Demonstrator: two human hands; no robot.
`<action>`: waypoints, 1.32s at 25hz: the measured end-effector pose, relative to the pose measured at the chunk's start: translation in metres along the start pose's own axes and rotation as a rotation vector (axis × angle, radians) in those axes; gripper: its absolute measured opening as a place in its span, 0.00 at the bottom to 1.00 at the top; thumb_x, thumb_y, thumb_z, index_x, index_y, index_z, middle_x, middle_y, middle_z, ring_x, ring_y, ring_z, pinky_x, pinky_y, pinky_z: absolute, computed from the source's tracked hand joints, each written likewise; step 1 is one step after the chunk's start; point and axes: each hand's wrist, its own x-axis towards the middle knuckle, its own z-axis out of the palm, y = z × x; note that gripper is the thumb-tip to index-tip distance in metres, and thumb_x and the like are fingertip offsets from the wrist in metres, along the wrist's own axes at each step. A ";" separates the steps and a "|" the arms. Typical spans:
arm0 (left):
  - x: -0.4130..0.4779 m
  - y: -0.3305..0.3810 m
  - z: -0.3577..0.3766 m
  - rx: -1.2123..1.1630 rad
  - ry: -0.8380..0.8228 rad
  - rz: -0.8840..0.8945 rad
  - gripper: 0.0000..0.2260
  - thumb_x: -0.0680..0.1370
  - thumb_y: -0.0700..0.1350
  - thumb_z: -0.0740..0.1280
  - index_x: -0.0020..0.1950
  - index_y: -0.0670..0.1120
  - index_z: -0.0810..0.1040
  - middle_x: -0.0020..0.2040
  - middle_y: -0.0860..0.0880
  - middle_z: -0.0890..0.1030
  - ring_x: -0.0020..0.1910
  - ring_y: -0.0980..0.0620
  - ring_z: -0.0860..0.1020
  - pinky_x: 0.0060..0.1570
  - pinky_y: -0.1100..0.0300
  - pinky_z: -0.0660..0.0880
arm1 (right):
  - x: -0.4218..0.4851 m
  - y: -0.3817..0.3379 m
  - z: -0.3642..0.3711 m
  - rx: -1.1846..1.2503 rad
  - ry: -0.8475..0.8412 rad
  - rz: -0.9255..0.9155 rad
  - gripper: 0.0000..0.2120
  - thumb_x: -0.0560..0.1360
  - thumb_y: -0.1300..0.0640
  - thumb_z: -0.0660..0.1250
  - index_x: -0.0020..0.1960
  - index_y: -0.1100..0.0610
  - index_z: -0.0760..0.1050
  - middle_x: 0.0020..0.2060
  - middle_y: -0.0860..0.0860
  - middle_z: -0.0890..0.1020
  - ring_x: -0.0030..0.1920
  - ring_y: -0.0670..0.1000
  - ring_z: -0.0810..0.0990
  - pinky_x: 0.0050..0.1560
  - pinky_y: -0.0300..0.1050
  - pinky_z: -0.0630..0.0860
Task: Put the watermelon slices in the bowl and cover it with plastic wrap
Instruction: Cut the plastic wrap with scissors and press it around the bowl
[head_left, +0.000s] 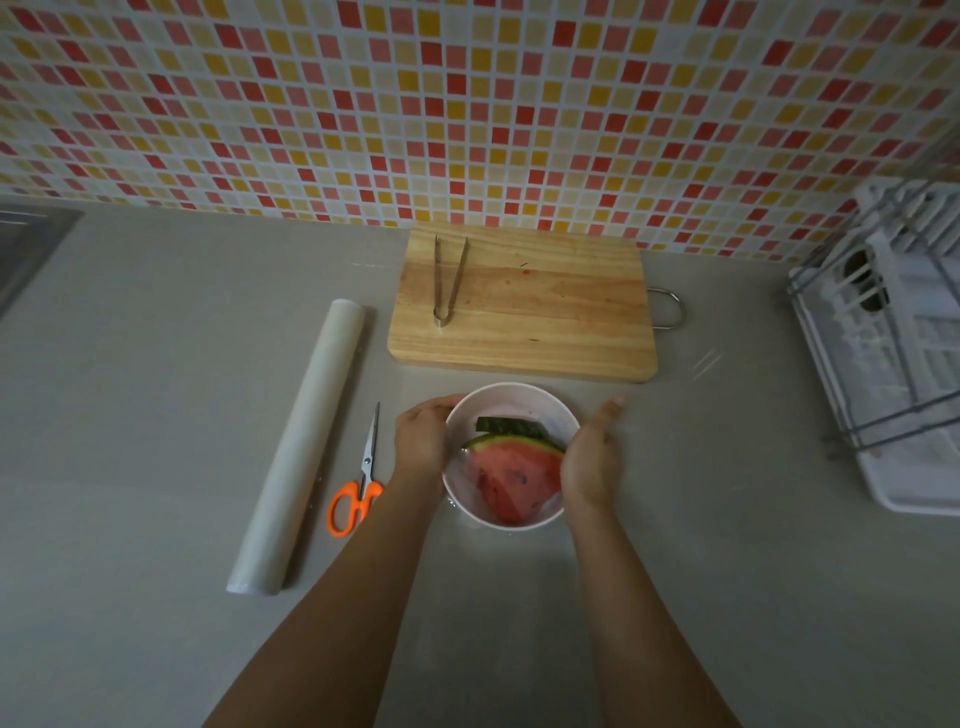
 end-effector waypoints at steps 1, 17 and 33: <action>0.000 0.001 -0.001 0.032 -0.031 0.025 0.14 0.70 0.34 0.63 0.37 0.46 0.86 0.36 0.45 0.84 0.40 0.44 0.80 0.42 0.54 0.77 | -0.003 0.000 -0.001 -0.018 0.050 0.010 0.35 0.74 0.31 0.37 0.31 0.55 0.69 0.32 0.52 0.72 0.34 0.54 0.70 0.45 0.48 0.66; -0.080 -0.041 -0.038 0.088 0.090 -0.104 0.21 0.80 0.60 0.49 0.60 0.46 0.69 0.49 0.37 0.81 0.48 0.41 0.81 0.52 0.49 0.77 | 0.024 -0.020 -0.001 -0.033 -0.522 -0.228 0.32 0.75 0.33 0.41 0.50 0.49 0.78 0.50 0.50 0.82 0.57 0.56 0.79 0.59 0.52 0.72; -0.009 0.014 -0.019 -0.003 -0.475 -0.056 0.29 0.81 0.60 0.43 0.56 0.47 0.80 0.49 0.45 0.86 0.51 0.48 0.83 0.56 0.52 0.77 | 0.031 -0.029 -0.029 0.084 -0.901 -0.010 0.33 0.66 0.29 0.53 0.61 0.49 0.73 0.55 0.53 0.81 0.58 0.53 0.79 0.58 0.51 0.74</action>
